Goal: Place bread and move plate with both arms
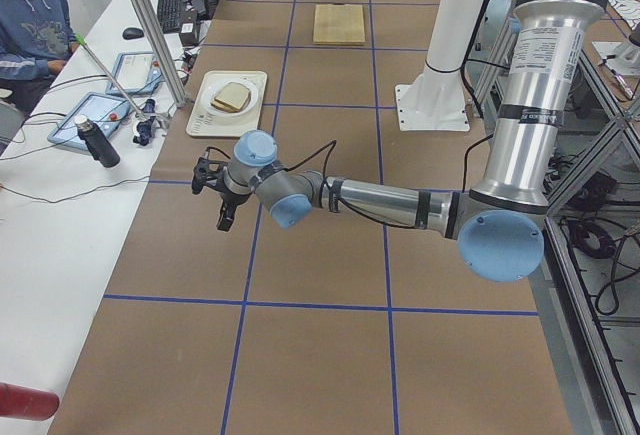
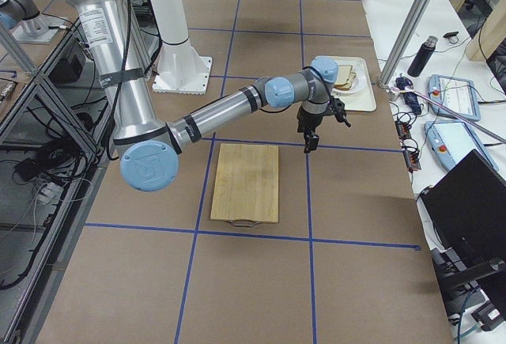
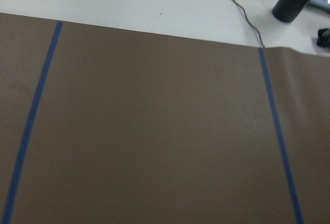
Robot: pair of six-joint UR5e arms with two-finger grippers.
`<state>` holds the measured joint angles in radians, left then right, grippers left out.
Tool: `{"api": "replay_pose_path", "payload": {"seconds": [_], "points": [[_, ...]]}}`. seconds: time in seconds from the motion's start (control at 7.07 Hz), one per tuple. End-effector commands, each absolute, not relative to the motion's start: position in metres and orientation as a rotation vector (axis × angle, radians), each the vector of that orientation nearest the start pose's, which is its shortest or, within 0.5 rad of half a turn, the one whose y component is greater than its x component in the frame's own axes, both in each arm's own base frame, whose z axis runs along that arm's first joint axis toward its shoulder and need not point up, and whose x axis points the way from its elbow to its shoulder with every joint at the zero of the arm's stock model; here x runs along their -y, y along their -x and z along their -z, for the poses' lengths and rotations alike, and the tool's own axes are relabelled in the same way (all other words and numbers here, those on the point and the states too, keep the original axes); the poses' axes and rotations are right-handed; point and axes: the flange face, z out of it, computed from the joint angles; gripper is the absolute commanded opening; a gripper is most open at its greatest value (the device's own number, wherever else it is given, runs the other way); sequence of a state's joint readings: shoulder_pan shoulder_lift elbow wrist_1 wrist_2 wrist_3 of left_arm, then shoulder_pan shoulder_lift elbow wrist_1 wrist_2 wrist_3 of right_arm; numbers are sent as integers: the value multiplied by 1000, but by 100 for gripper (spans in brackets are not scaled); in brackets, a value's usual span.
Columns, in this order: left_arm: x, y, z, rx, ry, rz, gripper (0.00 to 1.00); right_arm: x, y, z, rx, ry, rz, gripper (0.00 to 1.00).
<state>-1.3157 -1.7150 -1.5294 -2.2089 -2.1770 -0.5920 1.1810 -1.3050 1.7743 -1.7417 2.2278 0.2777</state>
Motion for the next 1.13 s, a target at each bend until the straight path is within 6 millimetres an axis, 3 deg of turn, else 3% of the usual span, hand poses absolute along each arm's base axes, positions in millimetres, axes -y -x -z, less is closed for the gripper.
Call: {"api": "replay_pose_path", "payload": {"seconds": [0.0,0.14,0.28,0.42,0.57,0.71,0.99], "points": [[570,-39,-550,-742,-301,-115,97,573,118,-447,681,-85,157,100],[571,-44,-546,-757,-220,-105,97,569,107,-459,678,-67,136,100],[557,-40,-537,-768,-228,-108,97,566,100,-464,678,-64,124,100],[546,-47,-559,-788,-178,-143,97,560,93,-469,678,-62,115,100],[538,-44,-547,-806,-201,-173,98,552,77,-479,675,-58,94,100],[523,-45,-550,-846,-175,-178,98,529,66,-493,667,-44,87,100],[518,-45,-545,-849,-85,-143,98,517,59,-519,642,-31,152,100]]}}
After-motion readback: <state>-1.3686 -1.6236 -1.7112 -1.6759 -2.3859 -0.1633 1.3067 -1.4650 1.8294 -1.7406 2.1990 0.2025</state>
